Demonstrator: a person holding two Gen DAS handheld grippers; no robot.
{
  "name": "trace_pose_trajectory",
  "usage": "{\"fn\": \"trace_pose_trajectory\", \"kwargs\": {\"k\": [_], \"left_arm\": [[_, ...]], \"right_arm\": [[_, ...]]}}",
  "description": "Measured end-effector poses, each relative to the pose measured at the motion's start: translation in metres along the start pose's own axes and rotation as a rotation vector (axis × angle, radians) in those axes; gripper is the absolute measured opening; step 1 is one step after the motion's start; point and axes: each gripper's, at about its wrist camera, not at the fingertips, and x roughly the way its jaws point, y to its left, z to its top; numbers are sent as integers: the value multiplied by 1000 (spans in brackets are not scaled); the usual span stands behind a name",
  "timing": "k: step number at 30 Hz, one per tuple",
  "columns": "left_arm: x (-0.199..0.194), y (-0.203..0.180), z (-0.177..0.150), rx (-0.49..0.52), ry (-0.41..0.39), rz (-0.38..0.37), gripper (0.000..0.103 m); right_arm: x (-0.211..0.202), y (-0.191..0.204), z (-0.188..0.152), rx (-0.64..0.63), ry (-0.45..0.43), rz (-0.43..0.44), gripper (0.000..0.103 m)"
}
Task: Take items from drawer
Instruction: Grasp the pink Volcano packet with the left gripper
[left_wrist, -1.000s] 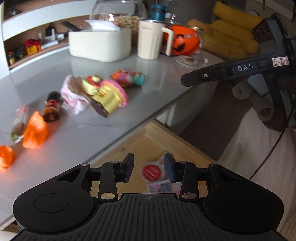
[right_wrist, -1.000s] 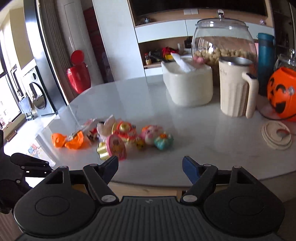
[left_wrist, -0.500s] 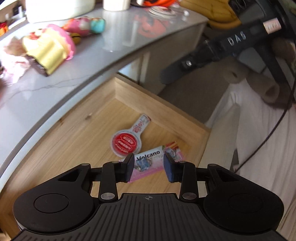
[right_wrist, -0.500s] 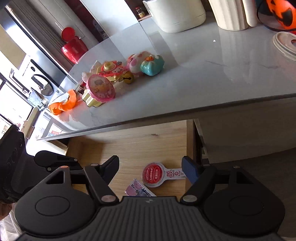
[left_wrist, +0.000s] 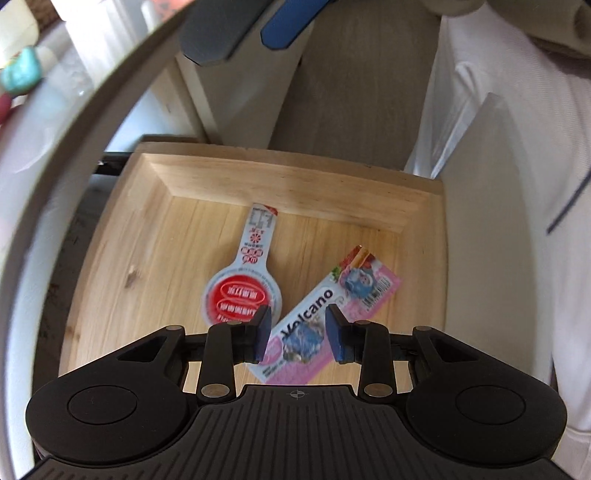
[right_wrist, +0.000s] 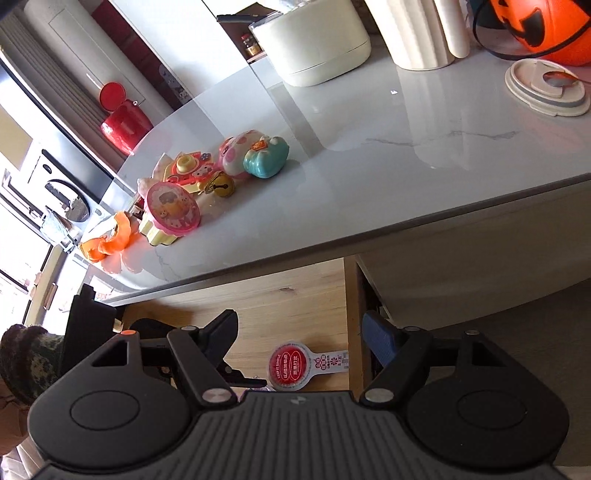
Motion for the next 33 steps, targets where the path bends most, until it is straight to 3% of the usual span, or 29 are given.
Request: {"fn": "trace_pose_trajectory", "kwargs": {"k": [12,17,21,24,29,33], "left_arm": [[16,-8,-7,14,46,-8,36],[17,0,-12,-43,41,41,38],[16,18,-18,-159,34,97,40],[14,27,-23,-198,24,130,36],[11,22,-31,-139,-12,50,35],[12,9,-27,0,-68,89,35]], "right_arm": [[1,-7,3,38,7,8,76],[2,-8,3,42,13,-2,76],[2,-8,3,42,12,0,76],[2,-8,2,40,13,0,76],[2,-9,2,42,12,5,76],[2,-7,3,36,13,10,76]]}}
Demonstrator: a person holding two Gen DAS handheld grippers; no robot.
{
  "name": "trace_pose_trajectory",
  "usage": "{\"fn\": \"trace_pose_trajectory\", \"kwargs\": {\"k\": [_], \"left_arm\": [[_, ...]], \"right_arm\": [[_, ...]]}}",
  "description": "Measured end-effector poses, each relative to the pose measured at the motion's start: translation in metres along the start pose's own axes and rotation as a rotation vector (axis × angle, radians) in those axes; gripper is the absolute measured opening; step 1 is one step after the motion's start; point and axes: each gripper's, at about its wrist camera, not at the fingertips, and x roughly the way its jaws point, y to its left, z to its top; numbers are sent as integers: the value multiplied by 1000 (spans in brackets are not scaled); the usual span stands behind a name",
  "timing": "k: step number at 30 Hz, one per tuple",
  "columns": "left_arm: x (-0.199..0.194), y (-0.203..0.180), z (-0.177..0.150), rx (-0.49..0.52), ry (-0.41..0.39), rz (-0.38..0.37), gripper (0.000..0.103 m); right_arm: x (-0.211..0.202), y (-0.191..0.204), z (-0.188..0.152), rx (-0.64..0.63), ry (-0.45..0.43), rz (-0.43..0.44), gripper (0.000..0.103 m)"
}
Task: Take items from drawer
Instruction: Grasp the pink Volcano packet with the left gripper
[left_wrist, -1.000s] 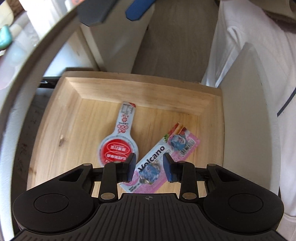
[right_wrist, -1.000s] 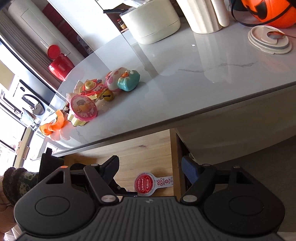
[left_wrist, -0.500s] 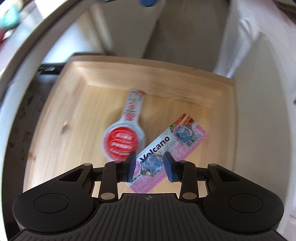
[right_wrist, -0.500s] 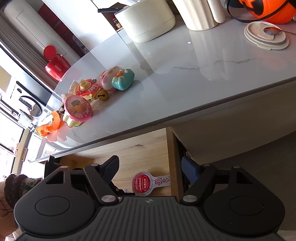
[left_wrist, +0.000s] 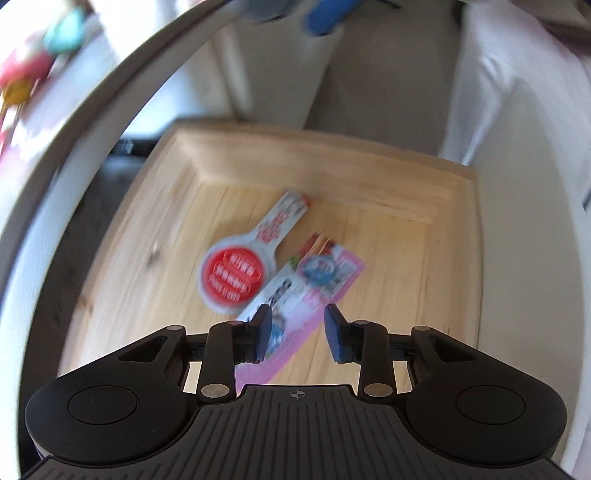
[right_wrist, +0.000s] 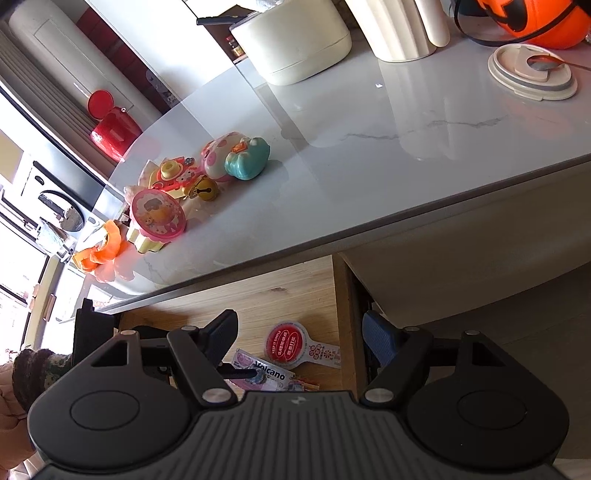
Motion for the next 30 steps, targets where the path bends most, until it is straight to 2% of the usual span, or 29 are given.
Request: {"fn": "trace_pose_trajectory", "kwargs": {"k": [3,5,7,10,12,17,23,27,30], "left_arm": [[-1,-17,6,122,2,65,39],[-9,-26,6,160,-15,81,39],[-10,-26,6,151,-11,90,38],[-10,-24,2,136,31,33,38],[-4,-20,-3,129,56,46,38],[1,-4,-2,14,22,95,42],[1,5,7,-55,-35,113,42],[7,14,14,-125,-60,106,48],[12,24,17,-217,-82,99,51]], "right_arm": [[1,2,0,-10,3,-4,76],[1,1,-1,-13,4,-8,76],[1,1,-1,-11,5,-6,76],[1,0,-1,-12,9,-1,76],[2,1,-1,-20,11,3,76],[6,9,-4,-68,35,7,76],[10,24,-11,-169,63,10,76],[8,22,-9,-150,58,11,76],[7,18,-9,-136,54,12,76]]}}
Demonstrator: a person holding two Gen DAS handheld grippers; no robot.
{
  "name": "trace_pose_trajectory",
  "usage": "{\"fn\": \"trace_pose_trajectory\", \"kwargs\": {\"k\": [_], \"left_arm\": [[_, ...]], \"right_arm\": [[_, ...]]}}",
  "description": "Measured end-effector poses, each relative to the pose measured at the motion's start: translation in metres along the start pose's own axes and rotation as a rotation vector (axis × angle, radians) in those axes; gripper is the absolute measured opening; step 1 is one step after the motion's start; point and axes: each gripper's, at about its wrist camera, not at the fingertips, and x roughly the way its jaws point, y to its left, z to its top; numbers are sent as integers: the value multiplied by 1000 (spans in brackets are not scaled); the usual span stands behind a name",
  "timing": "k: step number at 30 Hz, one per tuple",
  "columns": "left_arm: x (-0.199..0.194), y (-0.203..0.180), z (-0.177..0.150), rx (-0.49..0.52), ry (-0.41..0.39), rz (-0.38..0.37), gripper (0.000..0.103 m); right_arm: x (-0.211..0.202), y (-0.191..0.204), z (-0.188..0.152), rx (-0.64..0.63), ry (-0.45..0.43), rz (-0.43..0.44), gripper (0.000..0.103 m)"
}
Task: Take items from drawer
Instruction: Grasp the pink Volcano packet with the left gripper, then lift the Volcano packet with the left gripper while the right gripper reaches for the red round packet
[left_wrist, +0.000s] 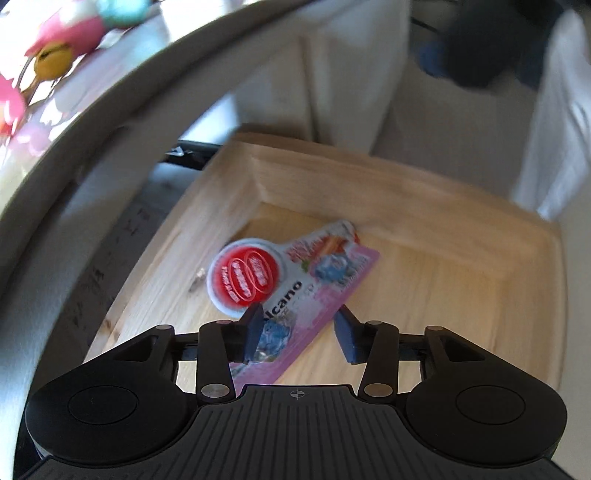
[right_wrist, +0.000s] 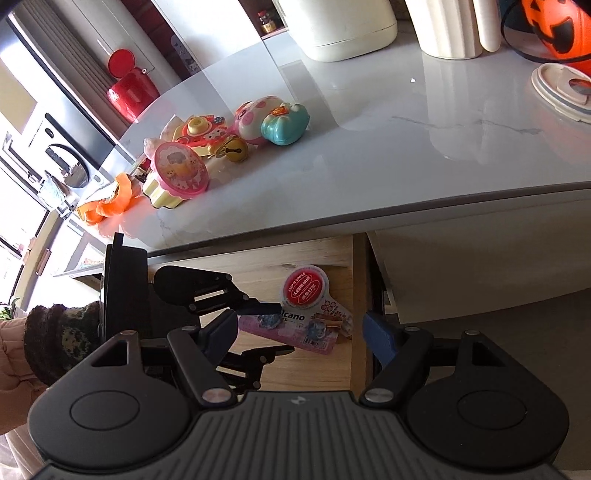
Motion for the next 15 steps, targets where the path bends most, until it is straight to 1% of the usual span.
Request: {"fn": "trace_pose_trajectory", "kwargs": {"k": [2,3,8,9,11,12,13,14,15], "left_arm": [[3,2,2,-40,-6,-10,53],[5,2,3,-40,-8,-10,55],[9,-9,7,-3,-11,4,55],[8,-10,7,-7,-7,6,56],[7,-12,5,-33,26,7,56],[7,-13,4,-45,69,8,52],[7,-13,1,-68,99,-13,37],[4,-9,-3,-93,114,-46,36],[1,-6,-7,-103,127,-60,33]], "right_arm": [[-1,-1,0,5,-1,-3,76],[-1,-2,0,7,-2,-1,76],[-2,-3,2,21,-9,6,76],[-2,-4,2,22,-10,6,76],[-3,-4,2,22,-13,5,76],[-3,-4,2,19,-16,4,76],[-3,-3,2,14,-21,3,76],[-4,-2,1,5,-25,-1,76],[-4,0,1,-7,-29,-5,76]]}}
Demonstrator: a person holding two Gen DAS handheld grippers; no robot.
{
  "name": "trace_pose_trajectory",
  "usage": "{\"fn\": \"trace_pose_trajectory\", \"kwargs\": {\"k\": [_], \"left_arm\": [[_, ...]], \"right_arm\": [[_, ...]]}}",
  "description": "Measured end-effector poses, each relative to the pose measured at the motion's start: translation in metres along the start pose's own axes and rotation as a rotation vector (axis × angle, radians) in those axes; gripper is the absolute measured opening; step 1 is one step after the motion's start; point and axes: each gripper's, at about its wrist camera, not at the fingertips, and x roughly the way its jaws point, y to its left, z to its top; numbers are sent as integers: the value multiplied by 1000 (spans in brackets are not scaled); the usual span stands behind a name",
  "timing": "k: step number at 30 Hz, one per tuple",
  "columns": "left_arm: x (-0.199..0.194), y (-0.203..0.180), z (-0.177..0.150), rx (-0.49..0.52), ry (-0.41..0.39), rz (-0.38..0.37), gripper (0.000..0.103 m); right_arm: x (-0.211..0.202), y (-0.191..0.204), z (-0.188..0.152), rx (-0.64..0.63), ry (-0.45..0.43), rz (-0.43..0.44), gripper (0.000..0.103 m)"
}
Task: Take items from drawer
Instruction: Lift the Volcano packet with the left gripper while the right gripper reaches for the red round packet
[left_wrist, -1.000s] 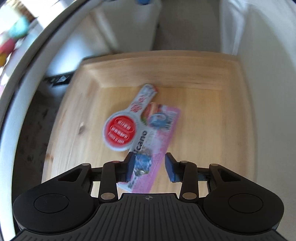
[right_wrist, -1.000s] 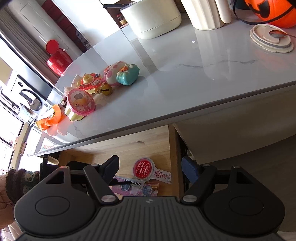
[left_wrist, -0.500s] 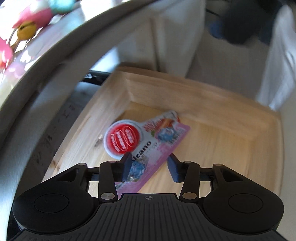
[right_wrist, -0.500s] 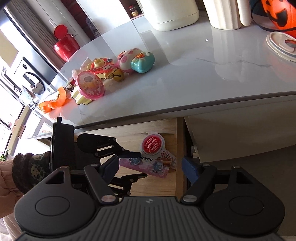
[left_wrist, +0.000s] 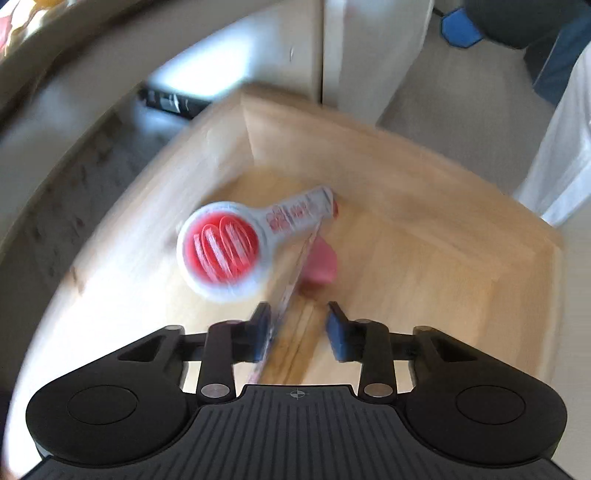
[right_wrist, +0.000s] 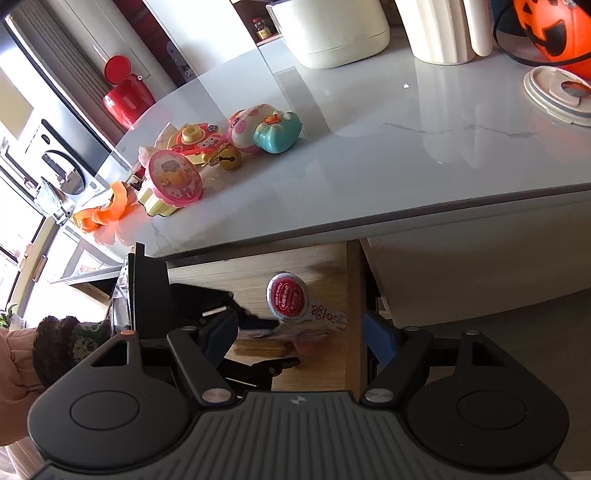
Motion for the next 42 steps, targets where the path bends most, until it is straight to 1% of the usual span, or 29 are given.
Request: {"fn": "trace_pose_trajectory", "kwargs": {"k": [2,4,7,8,10,11,13,15,17,18,20,22,23,24,25,28,30,32,34,35,37,38,39,42], "left_arm": [[-8,7,-11,-20,27,9,28],[-19,14,-27,-60,49,29,27],[-42,26,-54,-122,50,60,27],[-53,30,-66,-144,45,69,27],[-69,41,-80,-162,22,86,27],[-76,46,-80,-181,-2,106,27],[-89,51,-86,-215,-39,112,27],[-93,53,-88,-208,-53,114,27],[-92,50,-91,-183,-50,124,27],[-92,49,-92,-173,-50,119,27],[-96,48,-91,-162,-54,97,27],[-104,50,-92,-167,-79,86,27],[-107,52,-93,-175,-85,82,27],[-109,53,-94,-185,-91,79,27],[-112,55,-95,-197,-98,75,27],[-122,57,-101,-224,-131,65,27],[-130,58,-105,-234,-156,58,27],[-135,60,-108,-245,-168,55,27],[-138,62,-112,-261,-169,51,27],[-137,64,-111,-269,-166,50,27],[-140,64,-113,-277,-163,51,27],[-140,63,-114,-274,-162,50,27],[-141,61,-113,-270,-161,50,27],[-140,59,-111,-262,-153,49,27]], "right_arm": [[1,5,-2,-32,-2,-10,76],[2,11,-5,-81,-1,-22,76],[6,25,-10,-178,13,-38,76],[7,31,-11,-215,23,-31,76],[13,44,-11,-284,59,-1,76],[18,51,-11,-324,79,7,75],[32,67,-11,-425,113,-19,70],[51,82,-13,-545,140,-73,61],[71,91,-13,-613,179,-106,57],[82,94,-13,-639,204,-121,53],[101,99,-16,-715,245,-178,49],[117,101,-21,-806,261,-247,48],[124,100,-24,-842,273,-272,45],[130,99,-25,-866,292,-289,41],[136,97,-26,-881,312,-298,40],[149,89,-25,-896,362,-303,39],[155,86,-25,-914,378,-304,39],[163,83,-24,-944,391,-323,39],[170,80,-25,-951,417,-316,33],[174,78,-26,-947,430,-309,22],[174,78,-26,-935,429,-282,16],[172,81,-27,-934,434,-263,5],[169,84,-28,-927,446,-231,2],[156,96,-37,-907,510,-98,3]]}}
